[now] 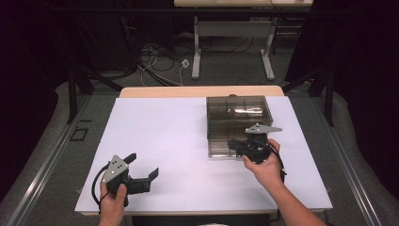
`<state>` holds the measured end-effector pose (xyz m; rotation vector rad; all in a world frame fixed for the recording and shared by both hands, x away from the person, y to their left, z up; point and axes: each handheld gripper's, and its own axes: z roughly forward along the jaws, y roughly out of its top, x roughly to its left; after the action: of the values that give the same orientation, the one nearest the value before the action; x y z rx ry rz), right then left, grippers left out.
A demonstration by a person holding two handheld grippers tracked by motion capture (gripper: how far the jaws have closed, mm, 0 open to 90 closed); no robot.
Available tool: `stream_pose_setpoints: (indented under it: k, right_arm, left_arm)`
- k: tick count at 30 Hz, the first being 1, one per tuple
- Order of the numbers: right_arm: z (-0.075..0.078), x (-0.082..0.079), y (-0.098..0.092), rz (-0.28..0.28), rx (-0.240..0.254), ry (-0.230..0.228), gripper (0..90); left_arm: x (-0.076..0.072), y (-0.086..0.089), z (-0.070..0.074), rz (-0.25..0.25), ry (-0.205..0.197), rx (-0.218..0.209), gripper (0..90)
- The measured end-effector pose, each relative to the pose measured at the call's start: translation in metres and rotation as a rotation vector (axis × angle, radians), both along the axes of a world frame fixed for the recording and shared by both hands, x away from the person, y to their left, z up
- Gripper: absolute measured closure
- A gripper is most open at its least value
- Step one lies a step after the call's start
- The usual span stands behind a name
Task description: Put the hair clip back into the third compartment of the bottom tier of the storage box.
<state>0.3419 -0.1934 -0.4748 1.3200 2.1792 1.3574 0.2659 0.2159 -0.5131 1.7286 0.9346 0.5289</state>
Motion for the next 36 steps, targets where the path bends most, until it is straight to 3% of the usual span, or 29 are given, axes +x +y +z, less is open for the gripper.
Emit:
stream_pose_setpoints:
  k: [5,16,36]
  right_arm:
    - [-0.001,0.006,-0.012,-0.042,0.02,-0.003,79.7]
    - [-0.008,0.014,-0.028,-0.102,-0.009,0.003,79.7]
    - [-0.012,0.024,-0.056,-0.206,-0.019,0.035,79.7]
  left_arm:
    - [0.0,-0.001,0.0,-0.004,0.0,0.005,0.4]
    - [0.0,0.0,0.0,-0.005,-0.002,0.003,0.4]
    - [0.0,0.0,0.0,-0.009,-0.002,0.003,0.4]
